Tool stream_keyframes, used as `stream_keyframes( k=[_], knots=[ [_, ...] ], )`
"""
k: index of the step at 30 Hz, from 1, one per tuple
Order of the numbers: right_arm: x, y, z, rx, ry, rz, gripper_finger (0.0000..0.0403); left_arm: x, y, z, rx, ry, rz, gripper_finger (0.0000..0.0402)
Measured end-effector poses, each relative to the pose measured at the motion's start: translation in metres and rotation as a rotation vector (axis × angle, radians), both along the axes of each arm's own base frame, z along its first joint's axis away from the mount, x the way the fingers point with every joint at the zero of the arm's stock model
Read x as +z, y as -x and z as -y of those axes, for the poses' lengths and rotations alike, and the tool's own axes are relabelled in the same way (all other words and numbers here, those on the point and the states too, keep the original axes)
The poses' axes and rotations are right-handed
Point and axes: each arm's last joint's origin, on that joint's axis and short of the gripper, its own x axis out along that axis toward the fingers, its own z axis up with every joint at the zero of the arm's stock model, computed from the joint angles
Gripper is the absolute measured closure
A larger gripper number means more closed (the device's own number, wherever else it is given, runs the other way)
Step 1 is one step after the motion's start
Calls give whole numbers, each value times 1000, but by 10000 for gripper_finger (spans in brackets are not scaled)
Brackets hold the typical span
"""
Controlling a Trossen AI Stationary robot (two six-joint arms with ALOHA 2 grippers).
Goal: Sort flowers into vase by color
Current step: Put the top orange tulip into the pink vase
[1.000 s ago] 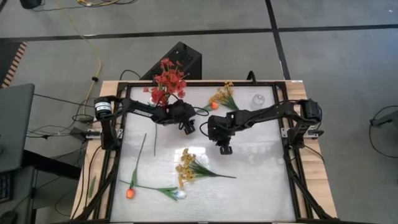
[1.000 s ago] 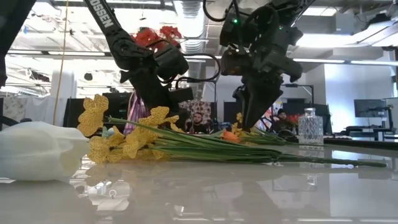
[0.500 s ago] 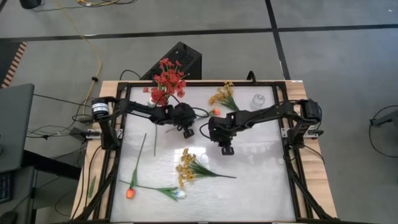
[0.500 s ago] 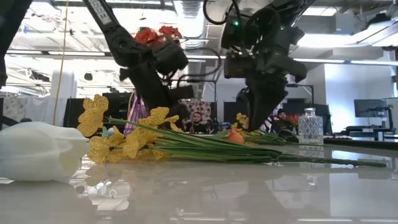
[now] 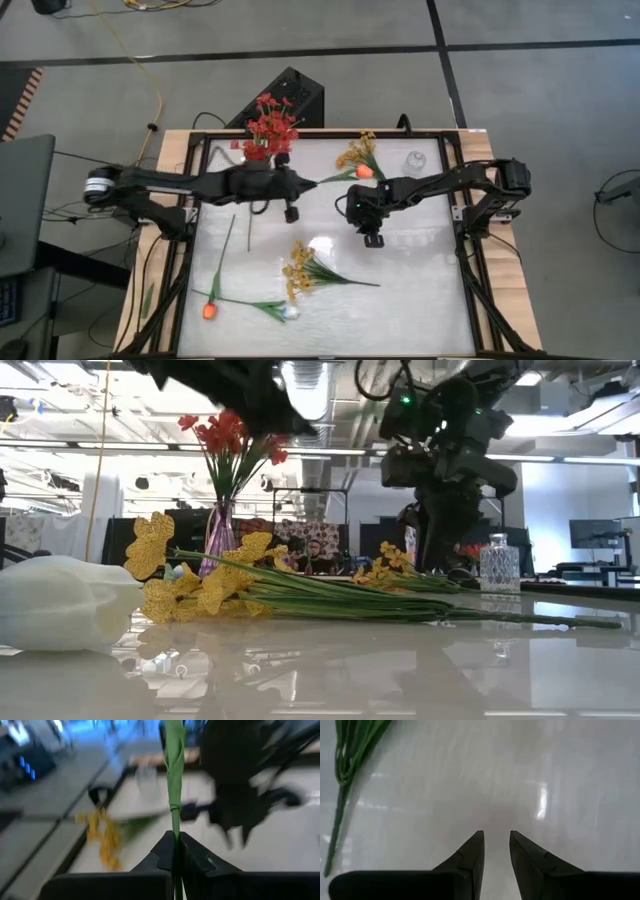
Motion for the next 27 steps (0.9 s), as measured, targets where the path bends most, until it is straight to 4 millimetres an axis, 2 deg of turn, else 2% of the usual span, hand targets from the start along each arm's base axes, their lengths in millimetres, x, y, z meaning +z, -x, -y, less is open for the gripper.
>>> stream_keyframes(
  k=[4,8,17,19,21,24,27],
  knots=[
    [-4,8,5,-19,3,36,284,31,33,12,-31,-65,225,401],
    [-5,10,8,-26,7,68,284,41,73,10,94,-130,481,401],
    [-15,17,8,-21,8,53,285,20,172,-6,373,-169,1121,401],
    [-15,16,8,-19,10,63,285,16,184,-11,475,-177,1173,401],
    [-14,15,8,-18,12,75,285,14,191,-16,596,-207,1152,401],
    [-13,13,8,-18,14,95,285,7,192,-28,772,-237,1056,401],
    [-12,12,8,-21,14,110,285,2,192,-42,864,-252,1027,401]
  ],
)
